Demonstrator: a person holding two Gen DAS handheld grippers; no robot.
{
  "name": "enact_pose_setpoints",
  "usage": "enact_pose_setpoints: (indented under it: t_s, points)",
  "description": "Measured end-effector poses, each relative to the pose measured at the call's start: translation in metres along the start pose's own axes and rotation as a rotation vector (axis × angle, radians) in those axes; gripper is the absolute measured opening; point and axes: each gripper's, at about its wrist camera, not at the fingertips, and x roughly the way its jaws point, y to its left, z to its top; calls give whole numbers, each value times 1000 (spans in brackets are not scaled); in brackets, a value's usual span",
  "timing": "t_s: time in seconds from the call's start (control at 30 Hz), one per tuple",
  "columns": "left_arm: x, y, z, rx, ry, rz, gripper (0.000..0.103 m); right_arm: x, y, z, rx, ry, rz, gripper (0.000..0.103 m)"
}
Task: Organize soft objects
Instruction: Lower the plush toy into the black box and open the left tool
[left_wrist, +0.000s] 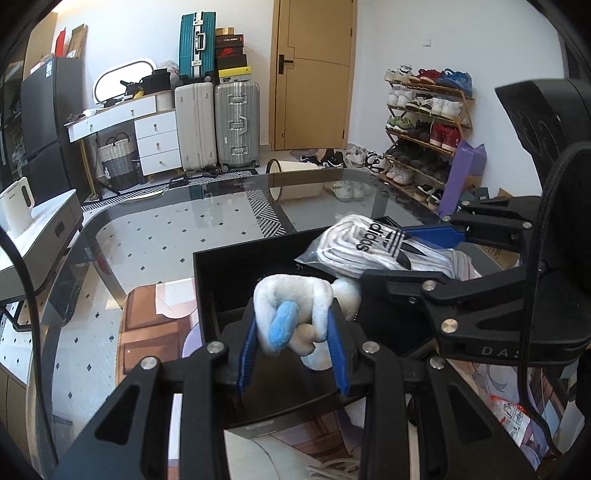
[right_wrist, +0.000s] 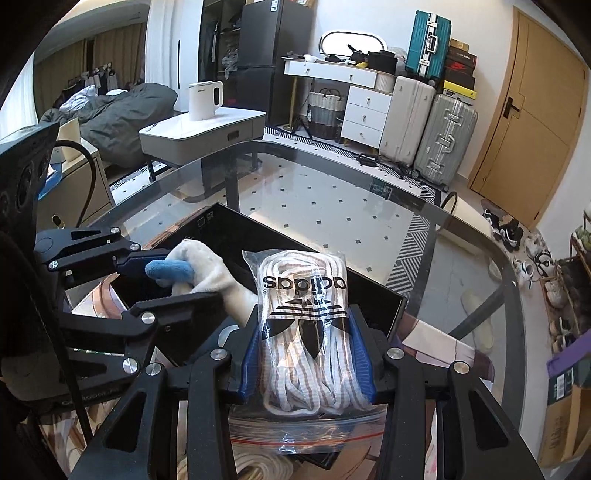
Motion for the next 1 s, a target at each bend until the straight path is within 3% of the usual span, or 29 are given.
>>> enact_pose_setpoints:
  t_s: [0.4,0.6,1.0]
  points:
    - [-5,6,2,-15,5,-16,38,9,1,4,-33,8,30,43]
    - [-8,9,3,-31,-1,-11,59,14,1,8,-48,3,42,43]
    - [-9,4,-1,17,-7,-8,61,23,-1,2,-32,45,62,51]
